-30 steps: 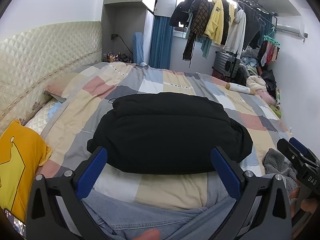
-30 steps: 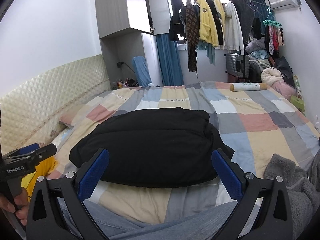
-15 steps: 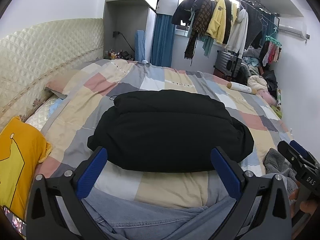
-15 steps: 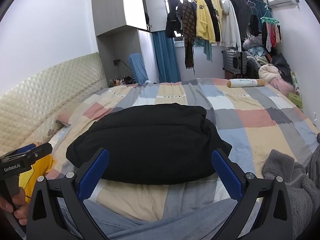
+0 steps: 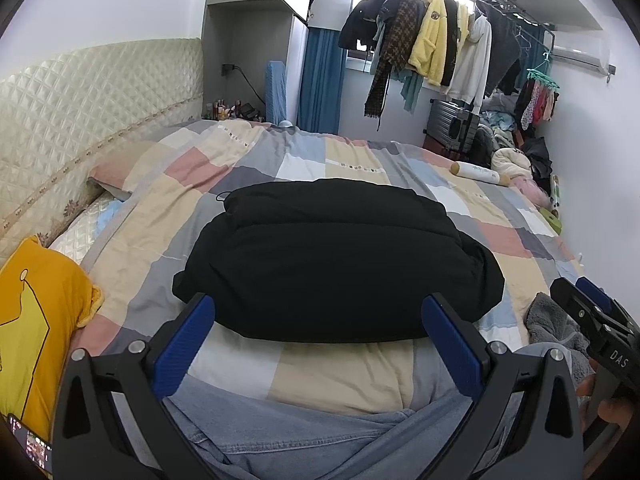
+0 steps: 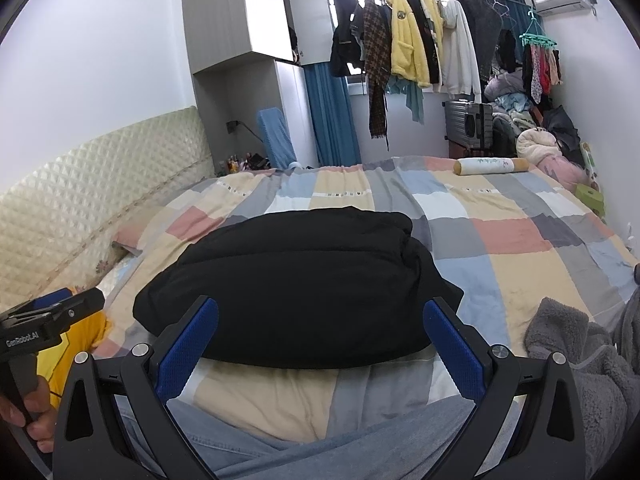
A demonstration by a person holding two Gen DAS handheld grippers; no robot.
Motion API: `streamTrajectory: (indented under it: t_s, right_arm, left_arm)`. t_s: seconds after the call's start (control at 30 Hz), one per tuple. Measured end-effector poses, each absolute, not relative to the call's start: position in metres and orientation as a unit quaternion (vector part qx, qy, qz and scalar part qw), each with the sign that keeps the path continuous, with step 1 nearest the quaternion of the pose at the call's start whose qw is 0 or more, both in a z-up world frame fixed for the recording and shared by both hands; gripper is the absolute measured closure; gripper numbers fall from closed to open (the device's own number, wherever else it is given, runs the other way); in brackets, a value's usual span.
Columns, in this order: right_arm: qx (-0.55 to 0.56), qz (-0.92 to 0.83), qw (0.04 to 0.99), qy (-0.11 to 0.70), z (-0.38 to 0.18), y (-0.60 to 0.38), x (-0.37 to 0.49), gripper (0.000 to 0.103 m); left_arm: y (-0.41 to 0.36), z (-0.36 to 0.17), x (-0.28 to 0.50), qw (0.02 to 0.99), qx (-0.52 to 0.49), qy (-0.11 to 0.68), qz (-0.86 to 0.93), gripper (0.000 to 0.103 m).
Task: Fold large clothes
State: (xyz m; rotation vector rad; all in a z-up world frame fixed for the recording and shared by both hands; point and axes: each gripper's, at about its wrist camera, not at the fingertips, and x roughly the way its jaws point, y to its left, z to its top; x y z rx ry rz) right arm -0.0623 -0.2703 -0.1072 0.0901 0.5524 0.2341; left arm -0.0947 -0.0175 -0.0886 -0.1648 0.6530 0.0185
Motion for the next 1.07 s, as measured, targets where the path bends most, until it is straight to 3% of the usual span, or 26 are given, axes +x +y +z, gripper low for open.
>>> streamTrajectory:
  t_s: [1.07]
  right_arm:
    - [0.041, 0.114, 0.954, 0.276, -0.1149, -0.2669, -0.0586, 0.0]
  left_arm:
    - [-0.024, -0.0878, -0.0967, 0.943, -0.087, 0.322, 0.007, 0.0]
